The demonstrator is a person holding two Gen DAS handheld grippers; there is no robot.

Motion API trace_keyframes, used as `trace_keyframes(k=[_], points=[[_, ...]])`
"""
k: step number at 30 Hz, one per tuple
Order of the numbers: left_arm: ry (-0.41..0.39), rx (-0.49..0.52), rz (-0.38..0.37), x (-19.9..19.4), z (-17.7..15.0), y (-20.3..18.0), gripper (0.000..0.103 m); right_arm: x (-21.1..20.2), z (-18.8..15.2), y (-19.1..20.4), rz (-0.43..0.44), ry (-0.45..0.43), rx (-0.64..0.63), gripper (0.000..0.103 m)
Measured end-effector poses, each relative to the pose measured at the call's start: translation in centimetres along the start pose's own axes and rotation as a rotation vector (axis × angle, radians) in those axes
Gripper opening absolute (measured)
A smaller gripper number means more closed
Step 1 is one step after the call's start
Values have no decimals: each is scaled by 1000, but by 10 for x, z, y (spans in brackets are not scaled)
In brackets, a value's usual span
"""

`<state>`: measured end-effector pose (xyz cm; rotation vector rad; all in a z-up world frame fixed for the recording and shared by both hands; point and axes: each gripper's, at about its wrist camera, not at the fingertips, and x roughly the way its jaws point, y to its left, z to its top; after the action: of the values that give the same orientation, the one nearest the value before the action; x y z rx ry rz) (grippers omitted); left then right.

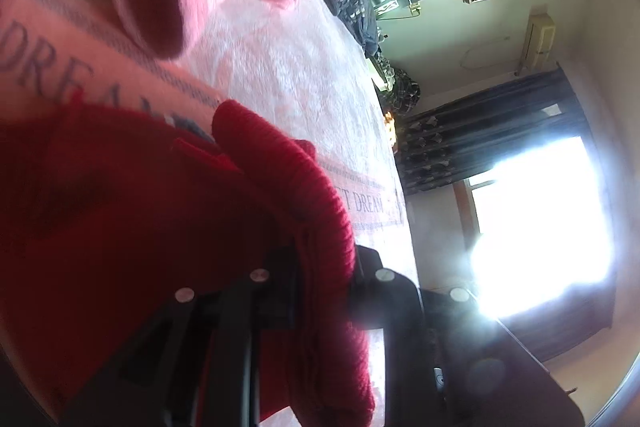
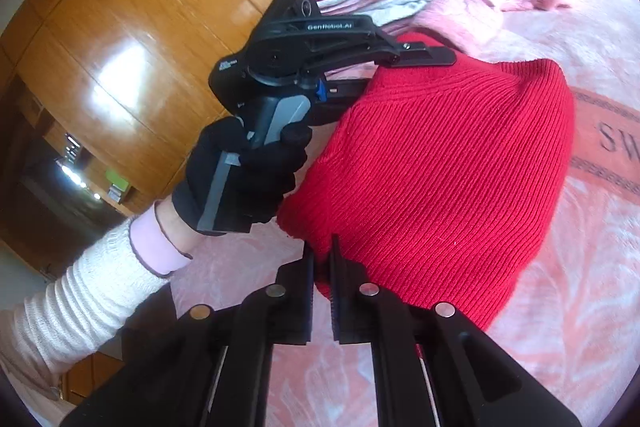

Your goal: Fold small clothes

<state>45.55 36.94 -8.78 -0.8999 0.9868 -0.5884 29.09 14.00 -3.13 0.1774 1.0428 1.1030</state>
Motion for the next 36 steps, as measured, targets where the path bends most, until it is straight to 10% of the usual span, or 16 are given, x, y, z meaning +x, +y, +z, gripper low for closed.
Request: trace_keyframes(k=[9,21,30,36], points=[[-75,6,80,-77,1,43,16,77,28,46,27,66,-76,7],[-69,-142,145,-78,-16,154,23,175,4,25,-97,264,-62,7],[-109,-139,149,-86,-5,147,34,155,-4,13,-43,242,-34,11],[-97,-125,187,-75,-4,143,22,90,-6,1,-50,107,22,32]])
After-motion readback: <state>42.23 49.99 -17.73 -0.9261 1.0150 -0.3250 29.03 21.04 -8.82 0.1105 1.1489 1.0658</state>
